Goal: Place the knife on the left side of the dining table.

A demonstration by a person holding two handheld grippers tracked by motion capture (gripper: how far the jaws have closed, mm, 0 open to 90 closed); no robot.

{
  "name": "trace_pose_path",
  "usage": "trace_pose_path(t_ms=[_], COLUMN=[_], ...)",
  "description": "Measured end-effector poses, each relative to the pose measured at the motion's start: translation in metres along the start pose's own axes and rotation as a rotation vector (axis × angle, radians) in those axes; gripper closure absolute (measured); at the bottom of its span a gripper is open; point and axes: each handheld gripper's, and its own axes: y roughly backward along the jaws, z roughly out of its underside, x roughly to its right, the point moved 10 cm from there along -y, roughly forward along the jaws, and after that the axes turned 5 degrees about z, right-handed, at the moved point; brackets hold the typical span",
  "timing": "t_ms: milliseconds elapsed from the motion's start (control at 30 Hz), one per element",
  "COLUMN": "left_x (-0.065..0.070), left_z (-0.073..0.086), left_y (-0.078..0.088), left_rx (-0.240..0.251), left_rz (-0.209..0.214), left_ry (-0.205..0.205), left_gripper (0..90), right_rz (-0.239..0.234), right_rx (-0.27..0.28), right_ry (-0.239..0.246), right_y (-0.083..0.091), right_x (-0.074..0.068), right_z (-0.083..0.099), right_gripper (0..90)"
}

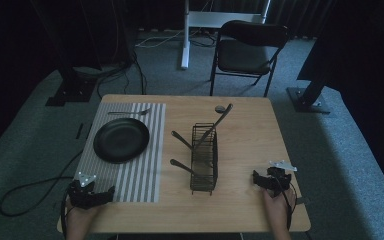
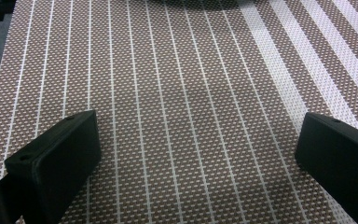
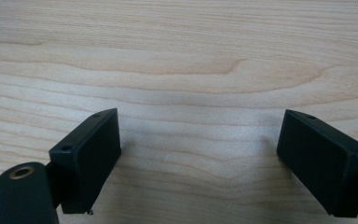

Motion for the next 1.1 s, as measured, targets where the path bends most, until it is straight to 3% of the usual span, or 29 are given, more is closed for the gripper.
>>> trace_pose_path(t_ms=[767,967,1100], left_x=[0.0000,0.0004,0.0035], left_z=[-0.0001,-0.0006,-0.0014], left_y=[0.0001,0.0013,0.0032], left_rx=[-0.003,-0.024,-0.032], left_rz=[0.005,0.004,0.000], left_ry=[-0.008,-0.009,-0.040], left_gripper=[0.5,1.8,3.2], right_rz=[0.000,0.000,0.000], right_rx=[0.000,0.000,0.000], right_ry=[0.000,0.000,0.000], right_y=[0.0000,0.0000,0.0000], right_x=[0.0000,0.0000,0.0000], right_z=[0.0000,0.0000,0.0000], right_gripper=[12.5,12.5,12.5])
